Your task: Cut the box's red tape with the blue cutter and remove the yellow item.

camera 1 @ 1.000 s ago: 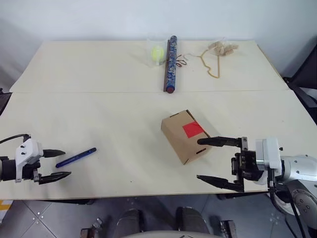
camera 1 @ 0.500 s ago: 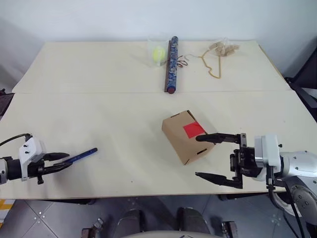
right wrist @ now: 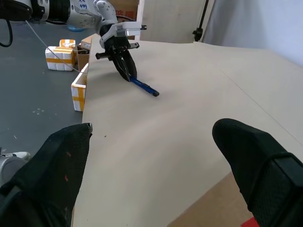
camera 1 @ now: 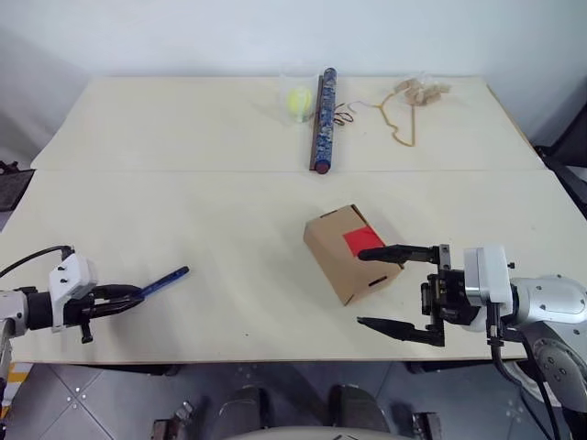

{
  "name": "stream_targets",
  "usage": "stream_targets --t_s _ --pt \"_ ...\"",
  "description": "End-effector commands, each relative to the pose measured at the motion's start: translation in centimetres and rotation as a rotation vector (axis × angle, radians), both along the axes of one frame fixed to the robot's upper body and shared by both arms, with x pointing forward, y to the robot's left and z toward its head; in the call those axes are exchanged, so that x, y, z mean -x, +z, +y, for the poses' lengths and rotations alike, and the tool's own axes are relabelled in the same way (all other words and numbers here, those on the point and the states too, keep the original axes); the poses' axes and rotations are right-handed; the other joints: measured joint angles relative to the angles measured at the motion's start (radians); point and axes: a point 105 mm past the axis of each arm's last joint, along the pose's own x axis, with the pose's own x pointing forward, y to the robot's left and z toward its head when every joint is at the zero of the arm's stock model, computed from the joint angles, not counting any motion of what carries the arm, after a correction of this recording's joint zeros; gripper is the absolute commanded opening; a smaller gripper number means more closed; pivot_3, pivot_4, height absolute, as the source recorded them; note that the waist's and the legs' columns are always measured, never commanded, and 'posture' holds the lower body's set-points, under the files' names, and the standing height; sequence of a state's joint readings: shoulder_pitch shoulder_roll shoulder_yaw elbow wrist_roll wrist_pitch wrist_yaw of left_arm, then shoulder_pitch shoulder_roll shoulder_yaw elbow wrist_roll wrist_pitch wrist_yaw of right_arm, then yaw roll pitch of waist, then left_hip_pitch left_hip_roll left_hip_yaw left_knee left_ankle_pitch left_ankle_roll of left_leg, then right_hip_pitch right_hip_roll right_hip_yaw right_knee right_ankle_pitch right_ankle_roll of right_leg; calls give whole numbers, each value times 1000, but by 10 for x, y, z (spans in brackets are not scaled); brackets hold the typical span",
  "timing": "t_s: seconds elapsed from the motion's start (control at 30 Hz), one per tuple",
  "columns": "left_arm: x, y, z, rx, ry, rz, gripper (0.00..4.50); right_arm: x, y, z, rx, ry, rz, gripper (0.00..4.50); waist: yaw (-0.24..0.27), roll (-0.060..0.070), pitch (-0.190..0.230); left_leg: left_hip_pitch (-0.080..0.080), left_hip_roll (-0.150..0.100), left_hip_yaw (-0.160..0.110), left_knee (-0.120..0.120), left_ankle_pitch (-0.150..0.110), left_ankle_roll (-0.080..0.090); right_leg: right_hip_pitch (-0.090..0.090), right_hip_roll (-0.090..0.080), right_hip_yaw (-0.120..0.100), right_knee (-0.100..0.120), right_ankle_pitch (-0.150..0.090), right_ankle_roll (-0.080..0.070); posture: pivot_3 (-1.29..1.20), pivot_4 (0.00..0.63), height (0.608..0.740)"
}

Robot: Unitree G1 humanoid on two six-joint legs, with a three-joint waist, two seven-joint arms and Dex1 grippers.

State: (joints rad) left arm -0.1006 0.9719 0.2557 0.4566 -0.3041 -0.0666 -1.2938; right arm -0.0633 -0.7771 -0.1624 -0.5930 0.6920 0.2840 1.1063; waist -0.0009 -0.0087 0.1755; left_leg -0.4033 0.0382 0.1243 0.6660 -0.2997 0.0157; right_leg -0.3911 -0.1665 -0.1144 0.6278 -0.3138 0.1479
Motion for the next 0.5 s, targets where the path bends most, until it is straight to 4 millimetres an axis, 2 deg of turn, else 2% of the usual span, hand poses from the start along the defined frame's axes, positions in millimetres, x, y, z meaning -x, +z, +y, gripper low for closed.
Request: stream_targets --t_s 0.03,0.17,0.3,0.37,0.5 --pt "7 -20 -13 7 -42 85 426 1 5 1 -11 6 -22 4500 1 0 0 0 0 0 0 0 0 0 0 0 0 0 0 0 150 740" --pt "0 -6 -39 10 -146 38 426 1 5 -5 0 -29 -15 4500 8 0 0 0 0 0 0 0 0 0 0 0 0 0 0 0 150 740" --pt "-2 12 -90 -4 -360 4 426 4 2 -15 14 -70 29 4500 23 0 0 -1 -1 0 1 0 1 1 0 0 -1 1 1 0 150 740" --pt "-1 15 -105 -27 -420 1 426 6 0 -18 24 -83 46 4500 24 -2 1 -1 -1 0 2 0 1 1 0 0 0 1 1 0 150 740" --pt "6 18 -159 -84 -606 25 426 14 -8 -29 45 -120 115 4500 24 -3 2 -1 -1 0 2 0 1 0 1 0 -1 1 1 0 150 740"
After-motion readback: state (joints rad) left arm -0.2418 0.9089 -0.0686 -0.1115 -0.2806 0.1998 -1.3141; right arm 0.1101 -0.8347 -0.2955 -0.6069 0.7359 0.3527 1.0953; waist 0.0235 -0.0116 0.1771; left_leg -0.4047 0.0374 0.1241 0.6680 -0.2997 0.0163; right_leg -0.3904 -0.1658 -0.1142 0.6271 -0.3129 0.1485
